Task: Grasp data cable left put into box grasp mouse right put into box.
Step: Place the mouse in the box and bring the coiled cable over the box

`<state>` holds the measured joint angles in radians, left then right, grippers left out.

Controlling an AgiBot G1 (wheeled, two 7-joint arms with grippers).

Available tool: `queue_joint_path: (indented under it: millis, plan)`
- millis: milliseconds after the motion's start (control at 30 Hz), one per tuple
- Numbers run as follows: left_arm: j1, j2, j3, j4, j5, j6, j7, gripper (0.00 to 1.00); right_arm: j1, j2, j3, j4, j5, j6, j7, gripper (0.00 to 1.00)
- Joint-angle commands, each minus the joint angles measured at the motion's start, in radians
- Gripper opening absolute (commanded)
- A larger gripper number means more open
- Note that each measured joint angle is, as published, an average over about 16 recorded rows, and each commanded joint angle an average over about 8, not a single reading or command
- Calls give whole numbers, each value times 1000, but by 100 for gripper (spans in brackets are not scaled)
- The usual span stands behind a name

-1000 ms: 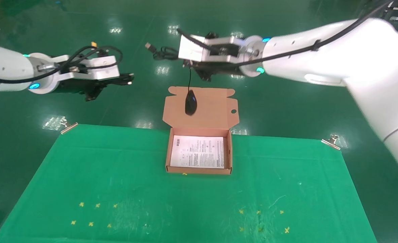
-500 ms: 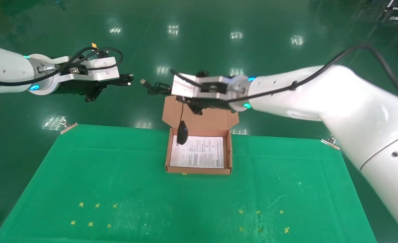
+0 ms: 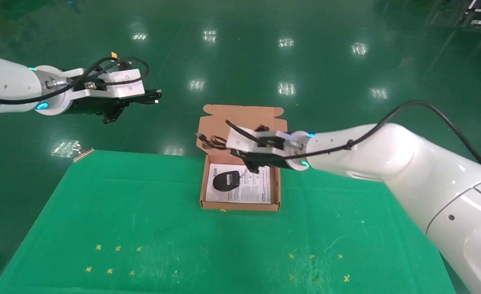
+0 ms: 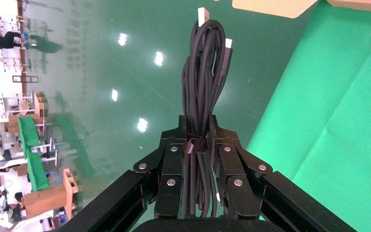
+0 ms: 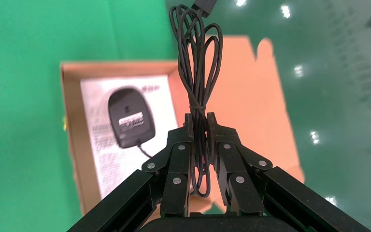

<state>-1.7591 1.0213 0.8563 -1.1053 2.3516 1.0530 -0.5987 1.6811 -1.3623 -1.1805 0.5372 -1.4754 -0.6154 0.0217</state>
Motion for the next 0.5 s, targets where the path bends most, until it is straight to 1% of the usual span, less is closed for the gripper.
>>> queue_joint_path:
  millis: [33,167,400,433,500]
  plan:
    - [0,0,0,0,0,0,0,0,-7,0,-15,-15,3,-3,4,0]
    - [0,0,0,0,0,0,0,0,-20,-3,-39,-20,17,4,13,0]
    - [0,0,0,0,0,0,0,0,-39,-5,-74,-24,48,42,32,1]
    - [0,0,0,0,0,0,0,0,-39,-5,-79,-25,52,44,34,6]
    - [0,0,0,0,0,0,0,0,-39,-5,-90,-27,58,45,37,29]
